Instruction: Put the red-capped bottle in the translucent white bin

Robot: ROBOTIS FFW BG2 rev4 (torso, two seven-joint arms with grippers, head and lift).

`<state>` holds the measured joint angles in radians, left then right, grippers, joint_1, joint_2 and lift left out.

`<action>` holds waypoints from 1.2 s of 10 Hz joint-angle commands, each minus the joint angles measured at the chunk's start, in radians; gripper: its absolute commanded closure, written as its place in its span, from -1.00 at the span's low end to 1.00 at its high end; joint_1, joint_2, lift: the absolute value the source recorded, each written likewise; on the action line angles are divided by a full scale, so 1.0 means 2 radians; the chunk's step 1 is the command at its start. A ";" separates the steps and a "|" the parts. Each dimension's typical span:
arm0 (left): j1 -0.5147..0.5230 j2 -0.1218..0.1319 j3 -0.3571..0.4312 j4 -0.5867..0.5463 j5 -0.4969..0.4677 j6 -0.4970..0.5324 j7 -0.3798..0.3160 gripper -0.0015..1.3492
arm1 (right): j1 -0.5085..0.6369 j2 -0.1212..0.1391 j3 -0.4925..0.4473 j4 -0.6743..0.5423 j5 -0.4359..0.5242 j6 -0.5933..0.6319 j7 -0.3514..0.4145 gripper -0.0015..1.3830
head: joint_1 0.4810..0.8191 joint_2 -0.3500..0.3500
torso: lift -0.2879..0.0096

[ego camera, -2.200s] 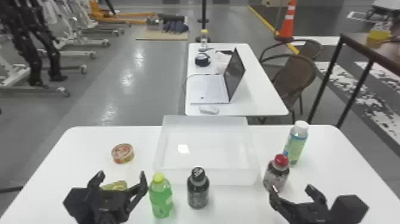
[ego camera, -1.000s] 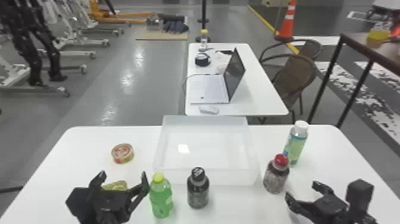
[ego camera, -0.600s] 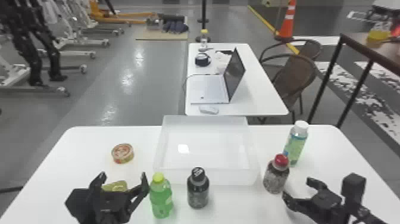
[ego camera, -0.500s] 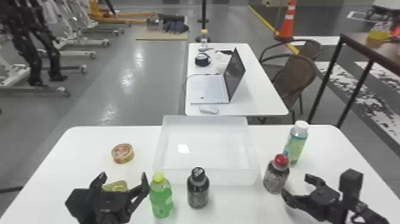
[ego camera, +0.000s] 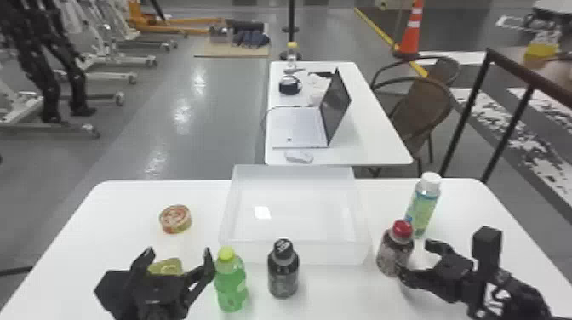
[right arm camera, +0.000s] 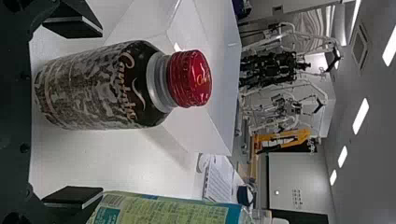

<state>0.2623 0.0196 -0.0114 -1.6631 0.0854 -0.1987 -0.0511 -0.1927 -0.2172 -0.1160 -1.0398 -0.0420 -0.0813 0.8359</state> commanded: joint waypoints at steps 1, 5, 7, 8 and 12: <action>-0.001 -0.001 0.000 0.001 0.001 -0.001 -0.001 -0.84 | -0.019 -0.005 0.023 0.029 -0.012 0.000 0.008 -0.85 | -0.60 0.00 | 0.26; -0.001 -0.001 -0.001 0.004 0.006 -0.003 -0.002 -0.84 | -0.048 -0.008 0.056 0.045 0.002 -0.007 0.005 -0.84 | -0.60 0.00 | 0.26; -0.001 -0.001 0.000 0.004 0.008 -0.003 -0.002 -0.84 | -0.048 -0.008 0.056 0.045 -0.007 -0.007 0.005 0.57 | -0.60 0.00 | 0.26; -0.001 -0.001 0.000 0.004 0.008 -0.003 -0.002 -0.84 | -0.043 -0.008 0.056 0.037 -0.014 -0.002 0.004 0.58 | -0.60 0.00 | 0.26; -0.002 -0.001 0.000 0.005 0.009 -0.004 -0.002 -0.84 | 0.002 -0.013 0.055 -0.068 -0.027 0.068 0.002 0.57 | -0.60 0.00 | 0.26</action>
<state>0.2596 0.0183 -0.0117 -1.6536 0.1028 -0.2055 -0.0552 -0.2037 -0.2414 -0.0050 -1.1425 -0.0857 0.0306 0.8390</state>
